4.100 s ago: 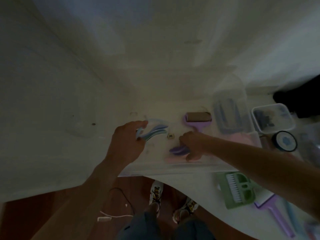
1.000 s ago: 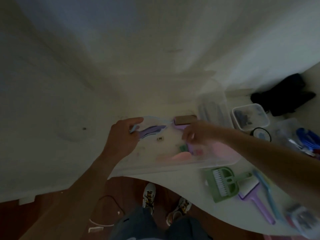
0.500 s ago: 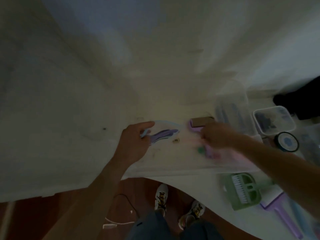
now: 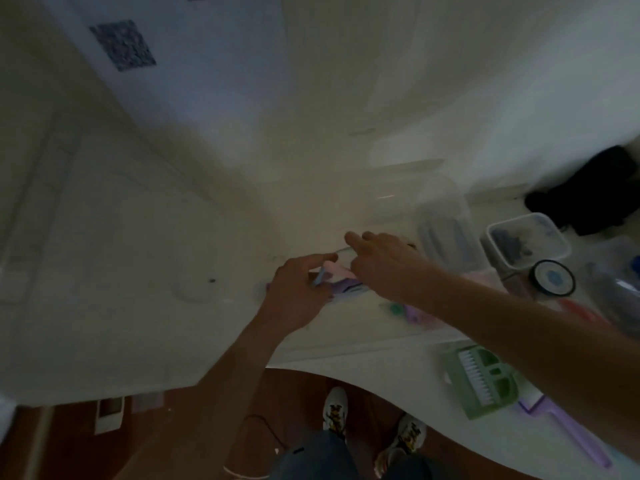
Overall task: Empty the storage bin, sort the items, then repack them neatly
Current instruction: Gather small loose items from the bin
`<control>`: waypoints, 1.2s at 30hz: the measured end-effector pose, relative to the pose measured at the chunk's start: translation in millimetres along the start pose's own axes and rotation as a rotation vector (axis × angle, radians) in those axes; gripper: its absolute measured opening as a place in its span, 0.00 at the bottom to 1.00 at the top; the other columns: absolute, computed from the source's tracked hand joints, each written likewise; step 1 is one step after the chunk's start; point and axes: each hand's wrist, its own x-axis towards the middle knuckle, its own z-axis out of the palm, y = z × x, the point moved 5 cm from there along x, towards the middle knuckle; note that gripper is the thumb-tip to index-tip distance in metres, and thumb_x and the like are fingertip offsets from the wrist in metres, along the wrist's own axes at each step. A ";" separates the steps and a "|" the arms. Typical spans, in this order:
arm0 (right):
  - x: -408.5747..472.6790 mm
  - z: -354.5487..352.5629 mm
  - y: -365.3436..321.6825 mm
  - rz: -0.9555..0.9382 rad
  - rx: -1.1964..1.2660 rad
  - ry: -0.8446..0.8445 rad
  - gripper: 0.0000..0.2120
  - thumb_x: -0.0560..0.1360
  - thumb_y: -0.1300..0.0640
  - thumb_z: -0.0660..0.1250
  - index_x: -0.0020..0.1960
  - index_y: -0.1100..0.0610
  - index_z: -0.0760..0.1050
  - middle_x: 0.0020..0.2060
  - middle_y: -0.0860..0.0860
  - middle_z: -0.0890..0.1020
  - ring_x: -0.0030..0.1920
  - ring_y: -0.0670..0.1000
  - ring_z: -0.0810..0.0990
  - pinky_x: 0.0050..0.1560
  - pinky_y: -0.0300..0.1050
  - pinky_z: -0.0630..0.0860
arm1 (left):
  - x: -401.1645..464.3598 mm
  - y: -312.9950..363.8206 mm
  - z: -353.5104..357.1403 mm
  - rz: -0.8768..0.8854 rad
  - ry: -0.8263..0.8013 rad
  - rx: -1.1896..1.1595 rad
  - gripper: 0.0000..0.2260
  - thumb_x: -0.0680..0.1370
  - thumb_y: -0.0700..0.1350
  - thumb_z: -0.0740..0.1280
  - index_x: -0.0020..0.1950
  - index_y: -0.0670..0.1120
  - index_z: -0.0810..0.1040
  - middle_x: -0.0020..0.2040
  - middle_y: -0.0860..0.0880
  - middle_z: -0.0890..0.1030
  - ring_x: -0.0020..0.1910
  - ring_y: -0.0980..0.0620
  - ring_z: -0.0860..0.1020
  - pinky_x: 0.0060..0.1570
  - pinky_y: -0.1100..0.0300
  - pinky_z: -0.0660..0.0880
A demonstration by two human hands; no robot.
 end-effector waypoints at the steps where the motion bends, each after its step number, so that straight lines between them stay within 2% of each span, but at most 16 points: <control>1: -4.9 -2.1 -0.2 0.018 -0.008 0.031 0.08 0.55 0.59 0.78 0.28 0.54 0.79 0.44 0.57 0.80 0.34 0.56 0.78 0.28 0.43 0.60 | 0.0 1.7 -0.1 0.006 0.008 0.040 0.22 0.73 0.34 0.70 0.65 0.49 0.79 0.60 0.51 0.82 0.55 0.55 0.82 0.54 0.60 0.79; 3: -8.9 0.1 9.2 0.031 0.018 0.019 0.07 0.55 0.60 0.77 0.30 0.54 0.80 0.52 0.61 0.78 0.40 0.59 0.77 0.30 0.44 0.69 | -1.2 4.4 -1.6 0.024 0.035 0.077 0.22 0.72 0.34 0.70 0.66 0.48 0.79 0.61 0.50 0.81 0.55 0.55 0.82 0.55 0.62 0.78; 5: -12.3 5.3 19.6 0.063 0.212 -0.049 0.12 0.65 0.54 0.73 0.49 0.50 0.82 0.65 0.58 0.68 0.56 0.59 0.73 0.46 0.49 0.77 | -4.2 8.9 -3.0 0.063 0.033 0.074 0.22 0.73 0.33 0.68 0.65 0.48 0.79 0.61 0.50 0.82 0.55 0.55 0.82 0.55 0.61 0.79; 7: -18.4 1.4 18.9 0.051 0.463 -0.036 0.16 0.74 0.46 0.68 0.62 0.43 0.77 0.72 0.52 0.62 0.64 0.54 0.71 0.59 0.49 0.75 | -6.4 13.4 -1.5 0.098 0.018 0.110 0.20 0.74 0.34 0.67 0.65 0.48 0.80 0.60 0.50 0.82 0.54 0.56 0.82 0.52 0.66 0.79; 9: -20.3 -6.3 7.4 -0.013 0.540 0.029 0.13 0.77 0.42 0.65 0.60 0.42 0.79 0.71 0.49 0.67 0.60 0.50 0.77 0.51 0.38 0.74 | -9.3 18.2 2.2 0.122 0.007 0.154 0.20 0.75 0.35 0.67 0.65 0.49 0.80 0.60 0.52 0.82 0.53 0.58 0.82 0.50 0.71 0.76; 11: -21.8 -0.3 -1.5 -0.030 0.436 -0.009 0.15 0.78 0.39 0.61 0.52 0.44 0.83 0.66 0.46 0.74 0.51 0.46 0.81 0.32 0.31 0.59 | -11.1 19.5 6.4 0.115 -0.004 0.158 0.21 0.75 0.36 0.67 0.66 0.49 0.79 0.61 0.52 0.82 0.52 0.59 0.81 0.50 0.75 0.74; 13: -24.1 -0.2 -5.9 0.012 0.385 -0.012 0.21 0.75 0.37 0.57 0.40 0.45 0.84 0.55 0.46 0.81 0.36 0.47 0.82 0.29 0.33 0.45 | -13.6 19.5 13.3 0.123 -0.012 0.155 0.20 0.75 0.36 0.66 0.66 0.48 0.79 0.60 0.51 0.82 0.52 0.58 0.81 0.49 0.79 0.72; 15: -20.9 -3.4 -7.8 0.043 0.299 0.086 0.21 0.74 0.39 0.58 0.35 0.49 0.84 0.46 0.49 0.81 0.29 0.50 0.79 0.32 0.35 0.41 | -17.1 21.6 23.3 0.159 -0.030 0.177 0.19 0.75 0.35 0.65 0.64 0.49 0.80 0.58 0.50 0.83 0.53 0.56 0.81 0.50 0.75 0.73; 16: -18.5 1.8 -10.5 0.043 0.257 0.077 0.20 0.74 0.41 0.59 0.38 0.50 0.84 0.47 0.49 0.80 0.32 0.51 0.79 0.31 0.36 0.44 | -18.4 23.4 28.0 0.186 -0.031 0.186 0.20 0.74 0.35 0.64 0.63 0.49 0.80 0.57 0.51 0.84 0.54 0.55 0.81 0.53 0.70 0.76; 18: -17.7 15.2 -5.3 0.133 0.316 0.012 0.21 0.73 0.37 0.61 0.47 0.51 0.83 0.53 0.48 0.78 0.43 0.53 0.81 0.32 0.39 0.63 | -20.3 27.4 32.1 0.230 -0.008 0.179 0.21 0.73 0.34 0.64 0.63 0.50 0.80 0.58 0.51 0.83 0.56 0.55 0.81 0.57 0.62 0.77; 19: -20.9 17.2 0.4 0.188 0.374 -0.012 0.24 0.69 0.33 0.61 0.49 0.50 0.83 0.55 0.46 0.78 0.46 0.52 0.82 0.40 0.42 0.72 | -20.9 28.0 31.0 0.237 0.010 0.161 0.22 0.73 0.34 0.65 0.64 0.51 0.80 0.59 0.52 0.83 0.56 0.57 0.80 0.57 0.63 0.77; 21: -31.9 15.1 14.6 0.267 0.609 0.035 0.28 0.63 0.28 0.63 0.50 0.47 0.84 0.58 0.43 0.80 0.51 0.48 0.82 0.53 0.47 0.77 | -21.8 25.8 24.8 0.217 0.027 0.074 0.22 0.73 0.34 0.65 0.64 0.50 0.79 0.60 0.52 0.82 0.55 0.60 0.81 0.56 0.65 0.78; 23: -43.5 17.4 25.2 0.309 0.817 0.121 0.22 0.65 0.36 0.73 0.53 0.48 0.84 0.56 0.45 0.82 0.53 0.45 0.82 0.55 0.42 0.76 | -21.4 19.7 19.8 0.188 0.031 -0.044 0.21 0.73 0.34 0.64 0.64 0.48 0.80 0.60 0.52 0.82 0.55 0.60 0.81 0.55 0.58 0.80; 26: -48.1 14.8 23.1 0.332 0.782 0.191 0.11 0.67 0.51 0.78 0.49 0.50 0.84 0.44 0.42 0.83 0.41 0.38 0.79 0.45 0.37 0.74 | -21.8 18.0 19.8 0.180 0.012 -0.156 0.19 0.75 0.32 0.66 0.64 0.47 0.80 0.61 0.53 0.81 0.57 0.59 0.81 0.55 0.52 0.81; 30: -52.5 11.9 27.3 0.341 0.872 0.340 0.13 0.65 0.67 0.73 0.39 0.49 0.79 0.35 0.42 0.79 0.34 0.39 0.77 0.38 0.35 0.74 | -28.3 19.2 17.2 0.233 -0.048 -0.182 0.26 0.74 0.34 0.72 0.70 0.51 0.75 0.67 0.57 0.77 0.64 0.60 0.76 0.56 0.62 0.78; 36: -64.5 8.7 38.4 0.350 1.067 0.360 0.14 0.72 0.66 0.72 0.43 0.49 0.71 0.34 0.42 0.79 0.35 0.41 0.77 0.37 0.32 0.71 | -36.4 19.5 -6.7 0.265 -0.020 -0.182 0.20 0.75 0.35 0.73 0.65 0.49 0.78 0.59 0.55 0.82 0.61 0.60 0.78 0.51 0.64 0.79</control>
